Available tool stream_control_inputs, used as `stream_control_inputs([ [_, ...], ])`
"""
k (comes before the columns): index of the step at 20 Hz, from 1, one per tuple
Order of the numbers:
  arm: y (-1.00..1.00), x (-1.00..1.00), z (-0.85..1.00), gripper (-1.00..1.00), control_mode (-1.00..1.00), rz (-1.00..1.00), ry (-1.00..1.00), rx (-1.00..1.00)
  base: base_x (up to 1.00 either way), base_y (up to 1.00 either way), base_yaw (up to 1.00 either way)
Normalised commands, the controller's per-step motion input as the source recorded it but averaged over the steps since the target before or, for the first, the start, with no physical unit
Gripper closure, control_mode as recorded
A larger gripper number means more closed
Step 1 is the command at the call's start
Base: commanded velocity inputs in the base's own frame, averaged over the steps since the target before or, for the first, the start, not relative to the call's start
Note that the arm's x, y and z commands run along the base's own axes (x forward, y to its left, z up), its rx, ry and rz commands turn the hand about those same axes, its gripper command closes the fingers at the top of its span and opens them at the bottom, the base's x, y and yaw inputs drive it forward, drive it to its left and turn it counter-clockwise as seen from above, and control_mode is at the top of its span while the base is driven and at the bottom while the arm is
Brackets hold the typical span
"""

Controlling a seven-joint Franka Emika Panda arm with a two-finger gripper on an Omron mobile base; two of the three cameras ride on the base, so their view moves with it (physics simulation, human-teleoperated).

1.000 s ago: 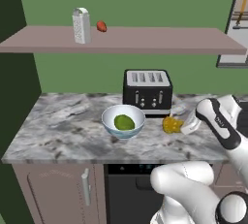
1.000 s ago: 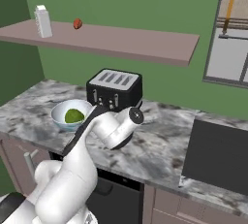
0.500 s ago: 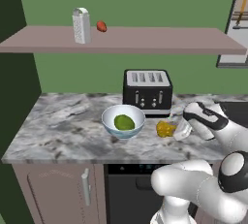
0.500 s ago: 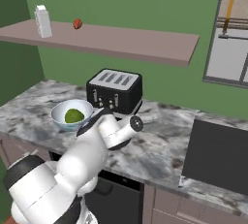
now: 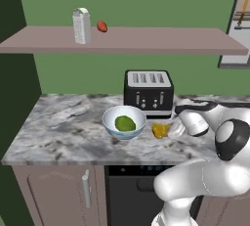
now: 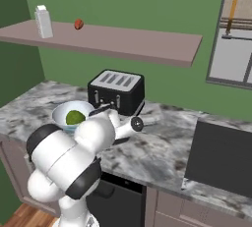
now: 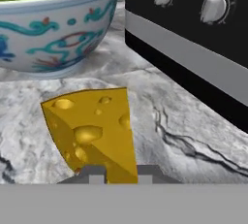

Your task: Pick the cheese from the fridge and the cheese grater from the cabinet and place them next to the salad bowl.

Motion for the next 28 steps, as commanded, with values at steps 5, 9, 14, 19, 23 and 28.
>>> stream_control_inputs([
  [5,0.17,0.34,-0.12,1.0,-1.0,0.0,0.0,0.01,0.0,0.0,0.0],
  [9,0.34,-0.13,-0.39,1.0,-1.0,0.0,-0.01,0.0,0.0,0.0,0.0],
  [14,0.54,-0.12,-0.28,1.0,-1.0,0.0,-0.04,0.0,0.0,0.0,0.0],
  [19,0.69,-0.14,-0.16,1.0,-1.0,0.0,-0.05,0.0,0.0,0.0,0.0],
  [23,0.43,-0.1,-0.16,-1.0,-1.0,0.0,-0.02,0.0,0.0,0.0,0.0],
  [28,0.0,0.0,-0.02,-1.0,-1.0,0.0,0.0,0.0,0.0,0.0,0.0],
])
